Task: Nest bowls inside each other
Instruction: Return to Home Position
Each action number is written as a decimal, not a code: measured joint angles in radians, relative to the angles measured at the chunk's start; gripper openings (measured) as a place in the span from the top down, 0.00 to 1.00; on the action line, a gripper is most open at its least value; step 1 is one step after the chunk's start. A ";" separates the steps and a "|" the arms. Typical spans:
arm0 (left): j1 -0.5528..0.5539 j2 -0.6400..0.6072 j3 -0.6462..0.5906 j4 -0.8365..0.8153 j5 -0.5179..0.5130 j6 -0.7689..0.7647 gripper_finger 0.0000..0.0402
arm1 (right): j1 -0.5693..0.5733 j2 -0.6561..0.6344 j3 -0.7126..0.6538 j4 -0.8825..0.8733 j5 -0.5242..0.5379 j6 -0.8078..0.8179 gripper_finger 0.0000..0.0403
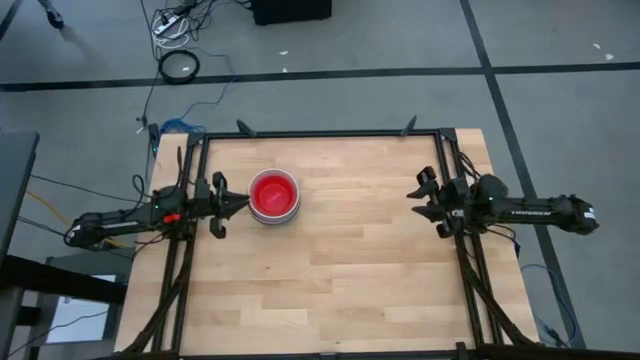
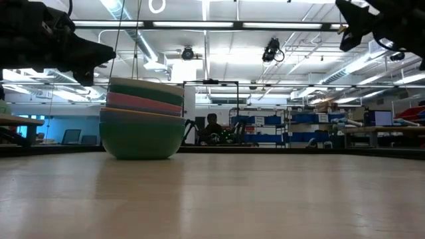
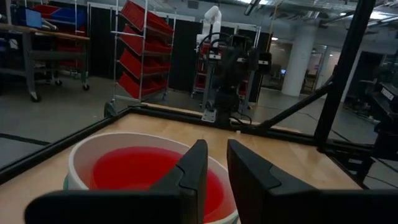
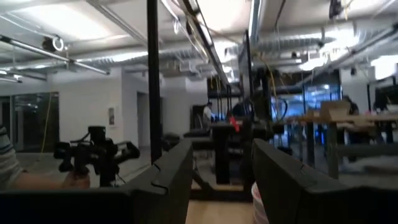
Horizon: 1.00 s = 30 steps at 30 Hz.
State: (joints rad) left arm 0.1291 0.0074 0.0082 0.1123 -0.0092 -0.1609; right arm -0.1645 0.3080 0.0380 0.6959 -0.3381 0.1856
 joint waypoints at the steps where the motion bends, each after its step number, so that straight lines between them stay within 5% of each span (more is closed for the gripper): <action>1: 0.000 0.000 0.000 0.000 0.000 -0.001 0.83 | -0.005 -0.015 0.000 -0.001 -0.004 0.000 0.62; 13: 0.000 0.000 0.000 0.000 0.000 -0.001 0.83 | -0.055 -0.169 0.001 -0.056 -0.047 0.025 0.62; 21: 0.000 0.000 0.000 0.000 0.000 -0.001 0.83 | -0.068 -0.204 0.002 -0.451 -0.040 0.001 0.61; 30: 0.000 0.000 0.000 -0.003 -0.001 0.032 0.83 | -0.068 -0.204 0.002 -0.580 -0.039 -0.091 0.61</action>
State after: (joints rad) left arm 0.1291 0.0074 0.0078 0.1095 -0.0101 -0.1289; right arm -0.2321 0.1043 0.0395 0.1155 -0.3775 0.0945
